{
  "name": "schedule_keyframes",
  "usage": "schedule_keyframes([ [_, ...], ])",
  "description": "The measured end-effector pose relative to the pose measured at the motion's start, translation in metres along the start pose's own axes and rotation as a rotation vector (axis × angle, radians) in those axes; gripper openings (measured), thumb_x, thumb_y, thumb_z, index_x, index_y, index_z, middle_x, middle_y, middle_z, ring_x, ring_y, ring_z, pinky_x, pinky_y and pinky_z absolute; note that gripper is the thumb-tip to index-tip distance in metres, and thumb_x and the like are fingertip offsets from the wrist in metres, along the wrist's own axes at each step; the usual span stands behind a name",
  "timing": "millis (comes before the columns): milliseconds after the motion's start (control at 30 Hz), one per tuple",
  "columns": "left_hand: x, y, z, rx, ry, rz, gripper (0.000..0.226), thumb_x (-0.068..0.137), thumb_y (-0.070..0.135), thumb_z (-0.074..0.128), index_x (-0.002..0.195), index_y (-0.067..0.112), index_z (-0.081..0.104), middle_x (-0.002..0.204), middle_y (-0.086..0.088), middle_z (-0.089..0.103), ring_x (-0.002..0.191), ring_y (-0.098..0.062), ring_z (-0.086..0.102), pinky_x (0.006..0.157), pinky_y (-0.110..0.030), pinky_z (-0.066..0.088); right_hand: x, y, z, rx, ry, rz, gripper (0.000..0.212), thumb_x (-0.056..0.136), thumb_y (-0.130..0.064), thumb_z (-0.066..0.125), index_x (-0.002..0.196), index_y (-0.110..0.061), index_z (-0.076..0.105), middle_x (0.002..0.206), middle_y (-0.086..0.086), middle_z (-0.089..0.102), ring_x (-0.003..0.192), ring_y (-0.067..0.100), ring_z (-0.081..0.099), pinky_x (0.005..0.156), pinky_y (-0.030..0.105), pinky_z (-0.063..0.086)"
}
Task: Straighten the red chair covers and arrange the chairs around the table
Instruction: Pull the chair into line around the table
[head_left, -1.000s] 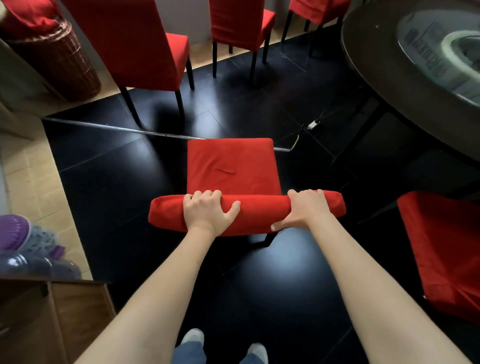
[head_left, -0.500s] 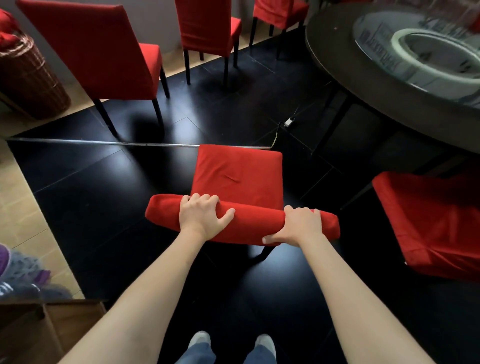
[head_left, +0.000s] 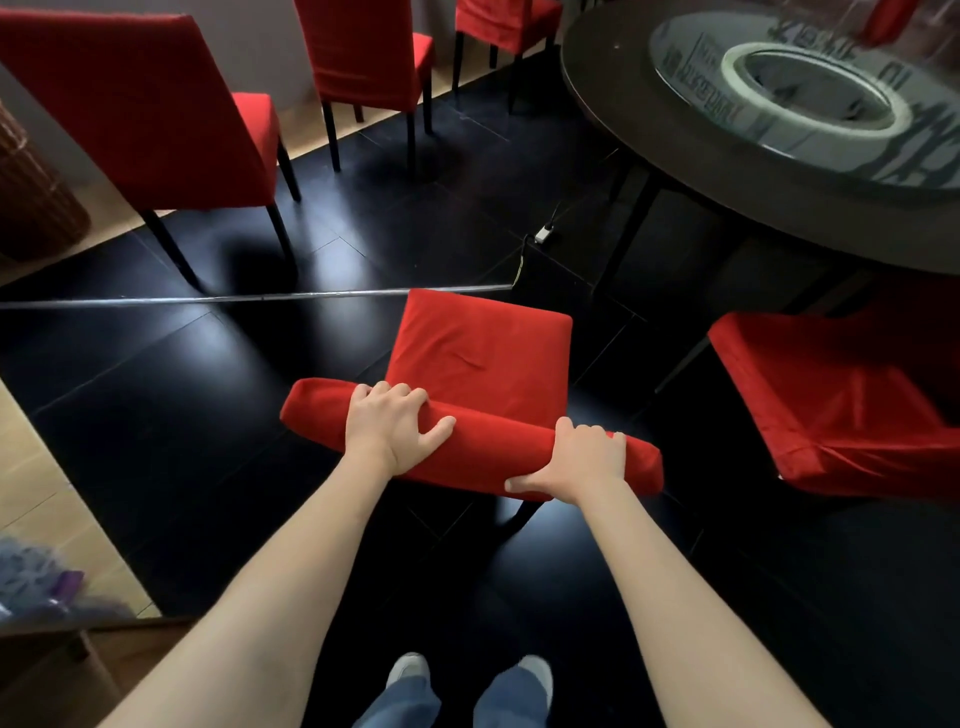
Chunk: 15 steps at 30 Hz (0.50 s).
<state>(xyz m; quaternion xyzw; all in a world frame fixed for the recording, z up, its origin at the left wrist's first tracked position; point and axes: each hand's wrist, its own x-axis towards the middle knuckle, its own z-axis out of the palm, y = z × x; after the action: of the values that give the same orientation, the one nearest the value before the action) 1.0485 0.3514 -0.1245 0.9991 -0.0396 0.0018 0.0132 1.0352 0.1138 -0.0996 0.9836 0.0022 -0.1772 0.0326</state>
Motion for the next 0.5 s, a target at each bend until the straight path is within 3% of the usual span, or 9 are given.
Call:
schedule_keyframes([
  [200,0.0,0.0008,-0.0031,0.015,-0.025,-0.01,0.077,0.074,0.075,0.011,0.101,0.027,0.065,0.102,0.002,0.068,0.098,-0.024,0.058,0.089,-0.038,0.034,0.0017,0.0,-0.002,-0.043,-0.008,-0.028,0.107,0.04,-0.099,0.046,0.111,-0.019,0.048,0.105,0.001,0.06,0.104,0.024,0.055,0.09,0.044,0.035],
  [367,0.0025,-0.0011,-0.0025,0.003,-0.042,-0.009,0.084,0.072,0.075,0.006,0.112,0.031,0.065,0.108,0.005,0.068,0.102,-0.022,0.058,0.091,-0.039,0.034,0.0037,0.0007,-0.0012,-0.06,0.017,-0.051,0.102,0.038,-0.1,0.042,0.099,-0.019,0.052,0.081,-0.003,0.044,0.093,0.022,0.056,0.076,0.04,0.028],
  [500,0.0002,-0.0037,-0.0015,0.004,-0.054,0.026,0.084,0.073,0.075,0.007,0.116,0.031,0.064,0.111,0.004,0.068,0.103,-0.022,0.058,0.092,-0.039,0.034,-0.0029,-0.0013,0.0034,-0.04,0.038,-0.035,0.098,0.037,-0.1,0.041,0.093,-0.019,0.052,0.078,-0.005,0.043,0.089,0.021,0.056,0.077,0.041,0.029],
])
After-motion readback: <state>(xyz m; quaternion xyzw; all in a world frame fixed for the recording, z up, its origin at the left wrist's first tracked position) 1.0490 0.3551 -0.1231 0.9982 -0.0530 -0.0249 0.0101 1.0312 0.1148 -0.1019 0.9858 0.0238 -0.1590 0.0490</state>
